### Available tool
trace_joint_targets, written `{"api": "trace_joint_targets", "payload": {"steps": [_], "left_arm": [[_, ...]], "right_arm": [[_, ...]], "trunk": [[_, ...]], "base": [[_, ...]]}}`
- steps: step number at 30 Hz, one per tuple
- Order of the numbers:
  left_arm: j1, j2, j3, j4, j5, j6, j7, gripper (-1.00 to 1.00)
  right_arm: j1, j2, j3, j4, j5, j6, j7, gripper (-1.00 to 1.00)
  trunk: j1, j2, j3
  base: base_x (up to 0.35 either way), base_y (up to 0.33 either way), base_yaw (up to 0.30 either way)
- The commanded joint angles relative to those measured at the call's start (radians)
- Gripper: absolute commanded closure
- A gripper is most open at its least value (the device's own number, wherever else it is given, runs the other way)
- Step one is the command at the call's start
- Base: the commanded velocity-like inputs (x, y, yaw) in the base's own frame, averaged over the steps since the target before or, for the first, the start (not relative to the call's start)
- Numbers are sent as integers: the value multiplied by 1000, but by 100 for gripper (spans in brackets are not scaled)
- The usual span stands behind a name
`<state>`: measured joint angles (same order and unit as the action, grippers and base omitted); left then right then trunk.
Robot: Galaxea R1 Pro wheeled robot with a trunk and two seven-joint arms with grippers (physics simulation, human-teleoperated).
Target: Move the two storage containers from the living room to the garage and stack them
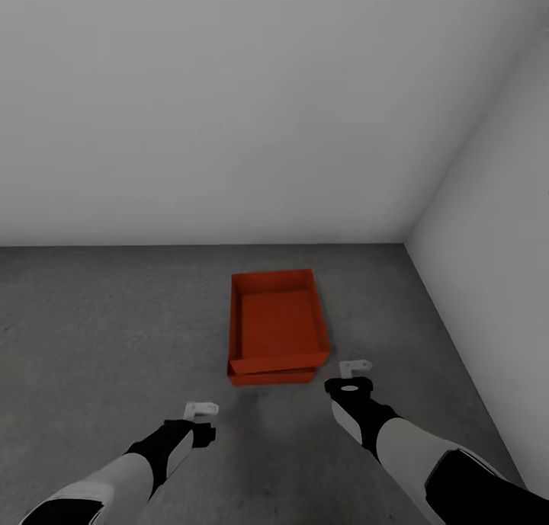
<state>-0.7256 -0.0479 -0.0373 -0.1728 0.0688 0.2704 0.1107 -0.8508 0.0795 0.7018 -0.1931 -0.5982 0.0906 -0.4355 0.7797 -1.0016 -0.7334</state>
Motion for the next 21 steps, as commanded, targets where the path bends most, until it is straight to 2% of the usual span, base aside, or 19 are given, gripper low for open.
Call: {"api": "trace_joint_targets", "payload": {"steps": [1, 9, 16, 21], "left_arm": [[0, 0, -4, 0, 7, 6, 5, -100], [0, 1, -4, 8, 7, 6, 4, -100], [0, 4, -4, 34, 8, 5, 4, -100], [0, 23, -4, 71, 8, 4, 2, -100]], "right_arm": [[-1, 0, 8, -2, -3, 8, -7, -100], [1, 0, 9, 6, -3, 8, -6, -100], [63, 2, 10, 46, -2, -5, -6, -100], [75, 2, 10, 50, -3, -6, -7, -100]], "trunk": [[0, -1, -1], [0, -1, -1], [0, -1, -1], [0, -1, 0]], "base": [[0, 0, 0], [0, 0, 0], [0, 0, 0], [0, 0, 0]]}}
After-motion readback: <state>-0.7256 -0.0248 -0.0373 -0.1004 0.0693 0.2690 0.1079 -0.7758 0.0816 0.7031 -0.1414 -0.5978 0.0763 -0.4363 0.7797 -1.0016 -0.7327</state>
